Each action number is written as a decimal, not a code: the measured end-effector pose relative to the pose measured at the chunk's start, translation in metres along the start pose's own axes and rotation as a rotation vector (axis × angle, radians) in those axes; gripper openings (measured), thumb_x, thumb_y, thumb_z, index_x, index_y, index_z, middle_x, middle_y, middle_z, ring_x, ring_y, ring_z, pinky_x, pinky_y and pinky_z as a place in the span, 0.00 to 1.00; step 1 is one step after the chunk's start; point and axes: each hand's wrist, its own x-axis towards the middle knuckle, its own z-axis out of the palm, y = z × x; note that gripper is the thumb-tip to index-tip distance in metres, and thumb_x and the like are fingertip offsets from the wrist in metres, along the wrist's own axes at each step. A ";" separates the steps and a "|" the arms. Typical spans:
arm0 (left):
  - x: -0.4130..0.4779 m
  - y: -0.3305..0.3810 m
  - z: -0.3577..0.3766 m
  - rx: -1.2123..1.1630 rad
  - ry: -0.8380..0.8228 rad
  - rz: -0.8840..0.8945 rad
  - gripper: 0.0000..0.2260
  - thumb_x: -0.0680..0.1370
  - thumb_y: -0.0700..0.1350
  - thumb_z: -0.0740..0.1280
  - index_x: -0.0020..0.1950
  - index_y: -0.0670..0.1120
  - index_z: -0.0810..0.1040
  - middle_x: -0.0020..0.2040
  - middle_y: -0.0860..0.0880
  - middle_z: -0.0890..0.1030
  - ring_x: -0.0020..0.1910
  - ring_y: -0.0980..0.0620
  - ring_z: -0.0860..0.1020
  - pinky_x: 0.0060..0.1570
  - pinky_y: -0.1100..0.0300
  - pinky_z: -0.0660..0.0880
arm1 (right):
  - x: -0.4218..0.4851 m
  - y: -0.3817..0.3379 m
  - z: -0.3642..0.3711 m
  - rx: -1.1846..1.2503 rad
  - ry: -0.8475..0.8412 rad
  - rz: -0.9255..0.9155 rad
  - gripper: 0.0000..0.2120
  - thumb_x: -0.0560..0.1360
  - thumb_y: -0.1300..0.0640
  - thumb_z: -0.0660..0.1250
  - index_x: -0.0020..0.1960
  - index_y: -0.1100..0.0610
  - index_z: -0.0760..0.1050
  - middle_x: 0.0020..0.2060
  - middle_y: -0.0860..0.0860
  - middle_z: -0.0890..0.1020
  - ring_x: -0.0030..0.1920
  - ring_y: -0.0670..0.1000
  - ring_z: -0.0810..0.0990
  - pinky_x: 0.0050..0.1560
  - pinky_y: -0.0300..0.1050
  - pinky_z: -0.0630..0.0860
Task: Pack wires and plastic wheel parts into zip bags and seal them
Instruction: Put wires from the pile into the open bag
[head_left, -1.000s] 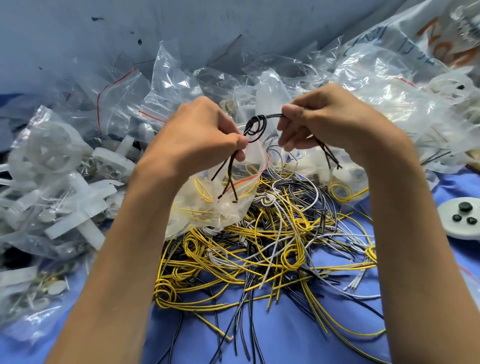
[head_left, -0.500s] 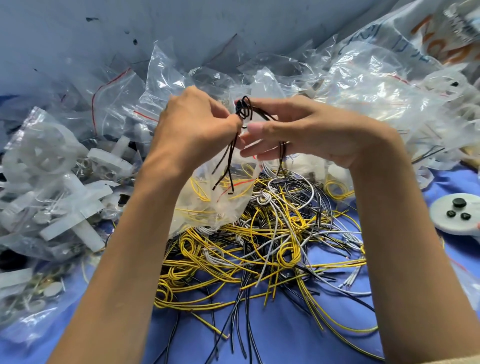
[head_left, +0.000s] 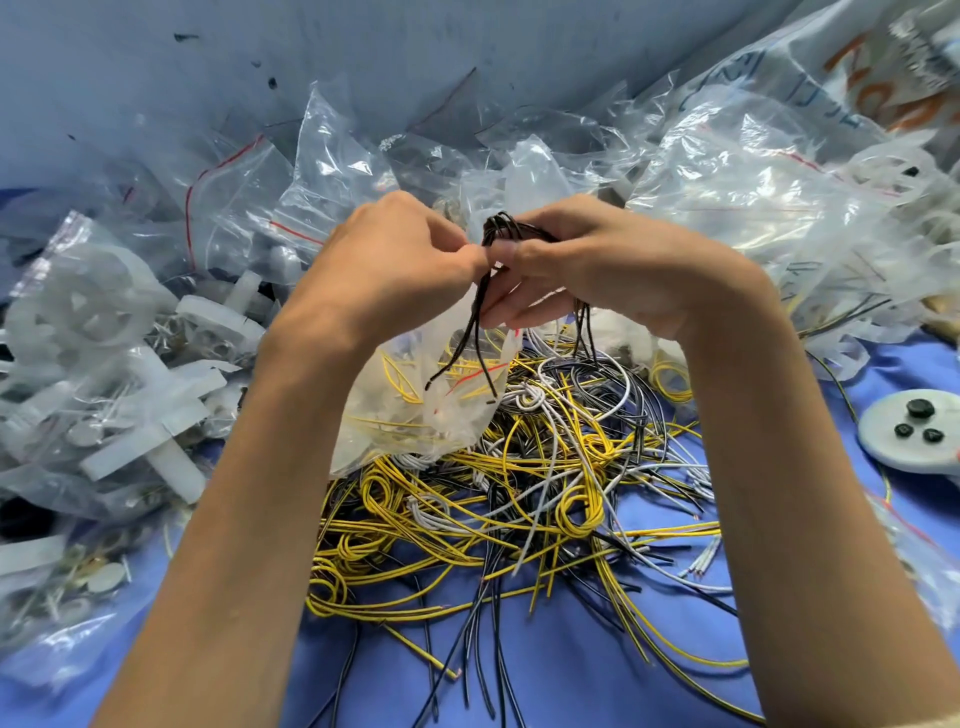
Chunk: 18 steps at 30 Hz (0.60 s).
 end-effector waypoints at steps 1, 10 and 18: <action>0.000 0.000 -0.001 0.011 -0.013 -0.013 0.13 0.74 0.58 0.66 0.42 0.51 0.84 0.44 0.42 0.82 0.51 0.44 0.78 0.52 0.51 0.76 | 0.000 -0.001 0.002 0.024 0.002 0.007 0.11 0.82 0.58 0.56 0.55 0.64 0.73 0.46 0.62 0.83 0.45 0.54 0.84 0.51 0.48 0.80; -0.002 0.004 0.000 0.166 0.004 -0.010 0.17 0.75 0.61 0.63 0.40 0.51 0.84 0.28 0.49 0.75 0.40 0.43 0.75 0.35 0.58 0.68 | 0.008 -0.002 0.004 0.260 0.156 0.063 0.05 0.81 0.57 0.58 0.53 0.58 0.68 0.39 0.60 0.85 0.41 0.57 0.85 0.46 0.52 0.82; 0.000 -0.005 -0.006 0.106 -0.130 -0.009 0.21 0.73 0.64 0.65 0.42 0.46 0.83 0.38 0.43 0.82 0.44 0.45 0.79 0.40 0.56 0.73 | 0.011 -0.007 0.006 0.325 0.298 0.058 0.06 0.81 0.60 0.57 0.47 0.57 0.71 0.39 0.55 0.82 0.38 0.53 0.84 0.46 0.50 0.82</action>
